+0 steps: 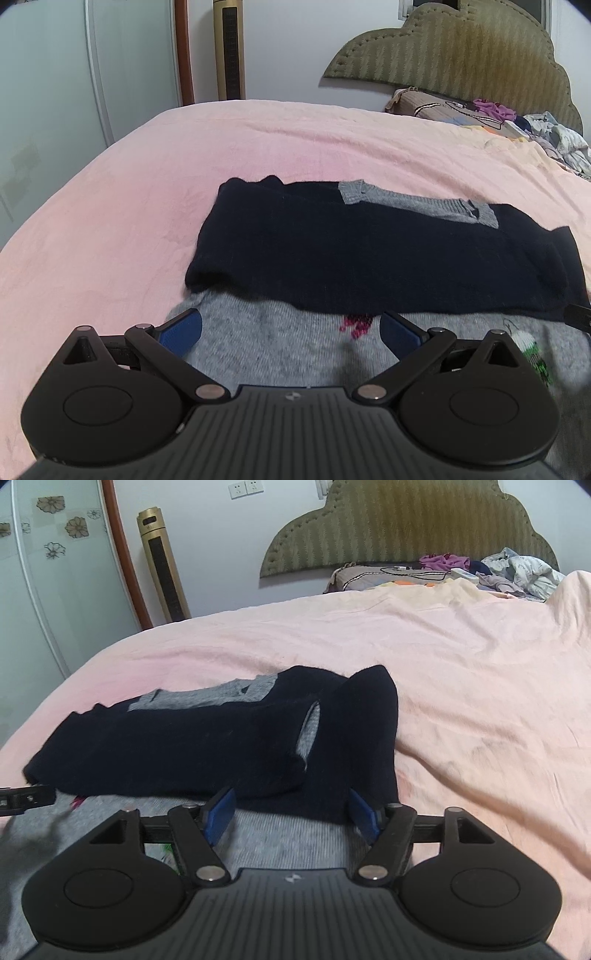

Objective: Fold small clothes

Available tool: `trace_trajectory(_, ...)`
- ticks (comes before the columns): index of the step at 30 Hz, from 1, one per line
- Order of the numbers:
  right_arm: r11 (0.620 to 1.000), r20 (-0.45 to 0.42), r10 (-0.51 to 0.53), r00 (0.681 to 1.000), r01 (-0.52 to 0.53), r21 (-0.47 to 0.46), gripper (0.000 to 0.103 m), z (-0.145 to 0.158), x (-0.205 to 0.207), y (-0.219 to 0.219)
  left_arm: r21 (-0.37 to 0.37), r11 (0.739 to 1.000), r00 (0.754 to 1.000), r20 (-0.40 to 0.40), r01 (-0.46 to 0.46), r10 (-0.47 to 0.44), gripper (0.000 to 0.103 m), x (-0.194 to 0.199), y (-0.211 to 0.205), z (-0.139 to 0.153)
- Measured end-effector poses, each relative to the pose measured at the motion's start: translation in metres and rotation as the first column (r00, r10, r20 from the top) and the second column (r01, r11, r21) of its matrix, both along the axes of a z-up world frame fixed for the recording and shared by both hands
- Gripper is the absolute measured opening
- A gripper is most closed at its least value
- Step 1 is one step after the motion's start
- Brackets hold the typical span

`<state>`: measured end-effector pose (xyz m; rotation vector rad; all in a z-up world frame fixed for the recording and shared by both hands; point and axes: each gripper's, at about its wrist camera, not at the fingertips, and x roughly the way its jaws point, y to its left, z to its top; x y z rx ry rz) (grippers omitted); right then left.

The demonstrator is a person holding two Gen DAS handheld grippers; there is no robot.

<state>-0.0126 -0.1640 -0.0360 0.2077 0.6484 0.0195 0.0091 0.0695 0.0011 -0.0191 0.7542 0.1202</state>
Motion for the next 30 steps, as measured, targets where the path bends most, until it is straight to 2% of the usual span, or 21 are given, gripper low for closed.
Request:
trace_trajectory(10, 0.998, 0.006, 0.051, 0.999, -0.051, 0.046, 0.072, 0.002, -0.044, -0.002, 0.0, 0.999, 0.999, -0.018, 0.032, -0.032, 0.102, -0.028, -0.001, -0.005)
trace_trajectory(16, 0.993, -0.025, 0.07, 0.997, -0.068, 0.094, 0.072, -0.006, -0.078, -0.019, 0.026, 0.999, 1.0, 0.0, 0.028, -0.028, 0.102, -0.058, 0.023, -0.005)
trace_trajectory(21, 0.981, -0.055, 0.084, 0.995, -0.073, 0.178, 0.072, -0.015, -0.106, -0.042, -0.041, 0.998, 0.999, -0.018, 0.04, -0.041, 0.102, -0.082, 0.067, -0.005)
trace_trajectory(30, 0.962, -0.093, 0.118, 0.989, -0.091, 0.258, 0.072, -0.023, -0.152, -0.064, -0.182, 0.98, 0.992, -0.081, 0.085, -0.101, 0.102, -0.122, 0.13, -0.017)
